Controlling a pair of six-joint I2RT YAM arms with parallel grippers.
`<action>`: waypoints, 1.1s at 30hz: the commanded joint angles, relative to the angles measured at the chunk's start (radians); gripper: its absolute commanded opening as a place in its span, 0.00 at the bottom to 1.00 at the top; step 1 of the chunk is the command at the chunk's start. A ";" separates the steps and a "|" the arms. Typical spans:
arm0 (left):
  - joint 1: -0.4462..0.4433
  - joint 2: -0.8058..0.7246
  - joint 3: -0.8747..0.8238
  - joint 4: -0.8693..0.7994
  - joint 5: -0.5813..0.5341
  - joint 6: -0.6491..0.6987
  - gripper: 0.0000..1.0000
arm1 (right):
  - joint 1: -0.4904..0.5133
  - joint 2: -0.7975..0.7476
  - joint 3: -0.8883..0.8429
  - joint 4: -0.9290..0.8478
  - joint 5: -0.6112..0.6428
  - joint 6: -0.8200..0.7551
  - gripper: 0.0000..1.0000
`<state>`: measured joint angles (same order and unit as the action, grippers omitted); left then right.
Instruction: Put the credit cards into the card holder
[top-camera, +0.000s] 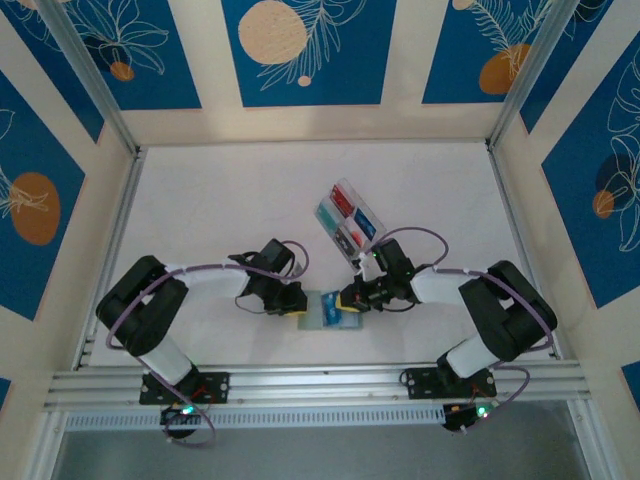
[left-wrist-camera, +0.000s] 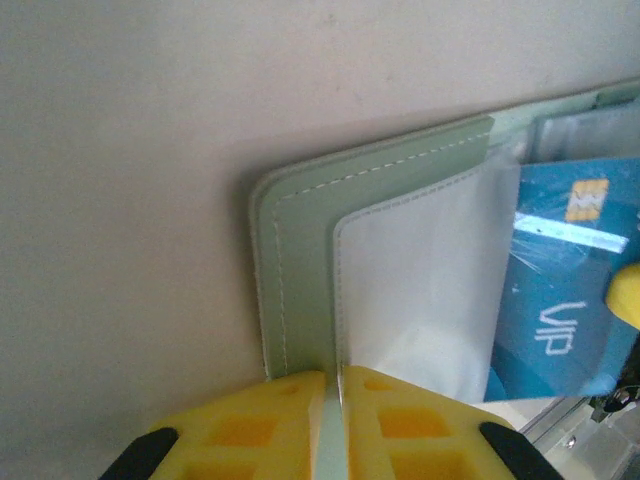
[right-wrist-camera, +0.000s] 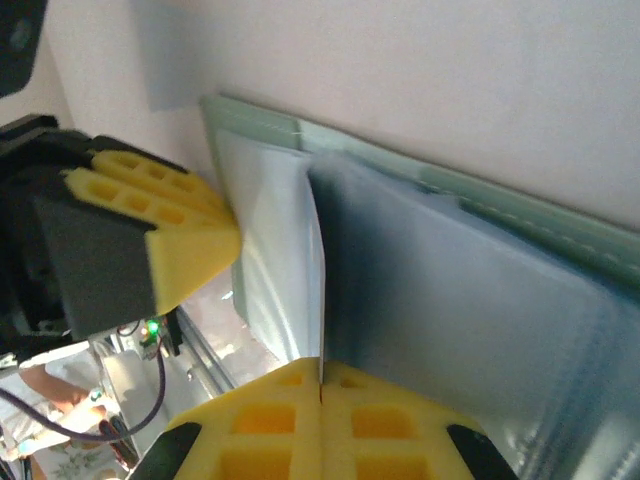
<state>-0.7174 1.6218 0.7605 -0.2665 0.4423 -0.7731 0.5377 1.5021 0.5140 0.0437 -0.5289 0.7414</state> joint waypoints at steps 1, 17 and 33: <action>0.017 0.002 -0.036 -0.120 -0.084 0.029 0.15 | 0.013 -0.030 -0.023 -0.038 -0.057 -0.031 0.00; 0.018 -0.012 -0.041 -0.119 -0.080 0.029 0.15 | 0.015 0.051 -0.028 0.115 -0.124 -0.021 0.00; 0.019 -0.036 -0.070 -0.108 -0.080 0.015 0.15 | 0.021 0.138 0.028 0.130 -0.086 0.075 0.00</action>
<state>-0.7124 1.5837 0.7322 -0.2916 0.4229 -0.7563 0.5503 1.6238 0.5129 0.2089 -0.6292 0.7784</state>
